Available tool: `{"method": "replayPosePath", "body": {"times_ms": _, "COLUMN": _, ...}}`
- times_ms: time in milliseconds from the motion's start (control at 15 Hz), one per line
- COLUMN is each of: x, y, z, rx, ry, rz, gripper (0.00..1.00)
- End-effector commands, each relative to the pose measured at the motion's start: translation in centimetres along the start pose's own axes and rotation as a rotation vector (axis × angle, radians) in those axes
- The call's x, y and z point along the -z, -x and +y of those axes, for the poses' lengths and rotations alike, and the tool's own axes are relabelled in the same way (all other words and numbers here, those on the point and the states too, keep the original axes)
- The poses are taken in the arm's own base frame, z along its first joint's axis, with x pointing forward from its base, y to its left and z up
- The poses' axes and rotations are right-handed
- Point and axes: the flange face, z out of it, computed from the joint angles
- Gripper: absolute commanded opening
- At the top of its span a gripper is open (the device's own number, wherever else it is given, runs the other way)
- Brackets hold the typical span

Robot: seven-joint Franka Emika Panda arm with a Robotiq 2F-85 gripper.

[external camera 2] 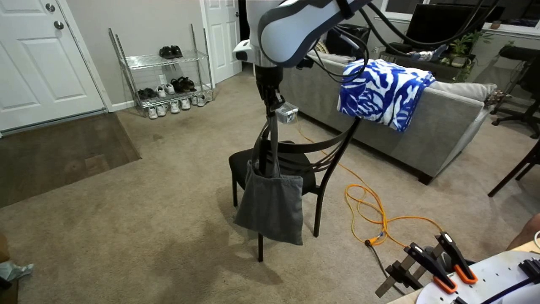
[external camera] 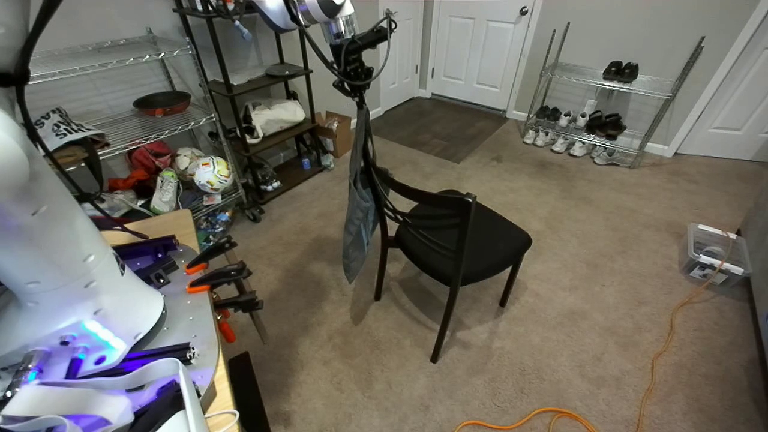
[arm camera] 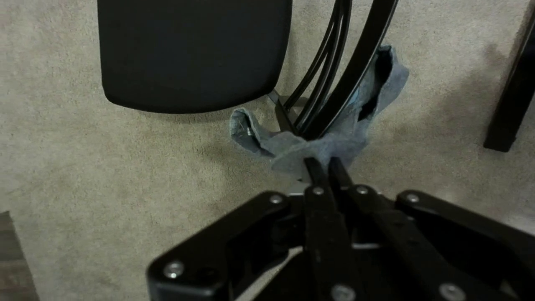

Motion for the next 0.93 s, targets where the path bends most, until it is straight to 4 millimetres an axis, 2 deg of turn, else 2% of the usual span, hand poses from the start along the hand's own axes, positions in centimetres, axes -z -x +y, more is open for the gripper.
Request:
{"method": "replayPosePath", "body": {"times_ms": 0, "x": 0.2, "y": 1.1, "z": 0.9, "rx": -0.017, "ry": -0.014, "rz": 0.044, "gripper": 0.02}}
{"method": "replayPosePath", "body": {"times_ms": 533, "x": -1.3, "y": -0.3, "z": 0.0, "rx": -0.005, "ry": -0.053, "rz": 0.062, "gripper": 0.02}}
{"method": "replayPosePath", "body": {"times_ms": 867, "x": -1.3, "y": 0.3, "z": -0.6, "rx": -0.060, "ry": -0.049, "rz": 0.055, "gripper": 0.02}}
